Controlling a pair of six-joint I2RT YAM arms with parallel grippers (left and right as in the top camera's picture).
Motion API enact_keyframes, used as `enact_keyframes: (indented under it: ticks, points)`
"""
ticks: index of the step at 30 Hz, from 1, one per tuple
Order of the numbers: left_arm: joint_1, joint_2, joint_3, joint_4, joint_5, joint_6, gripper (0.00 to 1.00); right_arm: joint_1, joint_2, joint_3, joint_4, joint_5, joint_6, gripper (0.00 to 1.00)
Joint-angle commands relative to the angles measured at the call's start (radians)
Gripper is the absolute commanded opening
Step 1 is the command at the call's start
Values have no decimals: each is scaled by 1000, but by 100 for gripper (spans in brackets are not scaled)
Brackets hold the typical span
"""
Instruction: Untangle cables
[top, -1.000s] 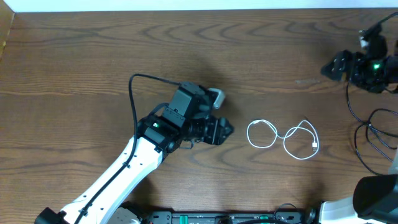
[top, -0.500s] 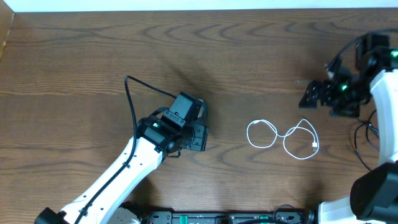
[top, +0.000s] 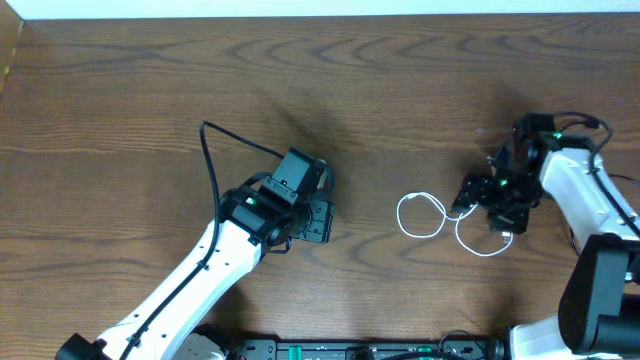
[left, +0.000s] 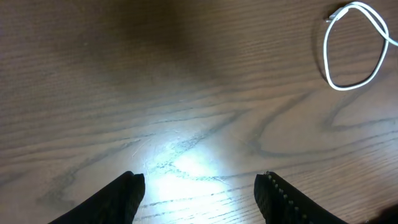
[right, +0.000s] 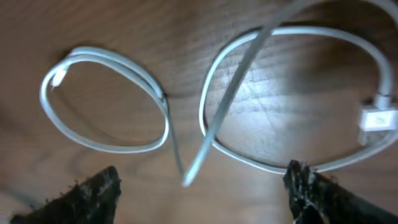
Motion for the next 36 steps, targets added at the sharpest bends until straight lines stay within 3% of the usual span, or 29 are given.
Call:
enact_keyframes:
  ticks: [1,7,12,18,27,36]
  points:
    - [1,-9,2,-7,-14,6,62,26,2,-68,74,3,155,73]
    - [1,-9,2,-19,-13,5,62,35,2,-127,223,3,242,45]
    - [1,-9,2,-22,-13,5,62,35,1,-128,301,3,243,30]
    - [1,-9,2,-22,-13,5,62,35,1,-128,343,3,243,2]
    - [1,-9,2,-22,-13,5,62,24,-8,-15,233,61,14,1]
    - [1,-9,2,-30,-13,5,62,-93,-9,500,-84,207,-129,1]
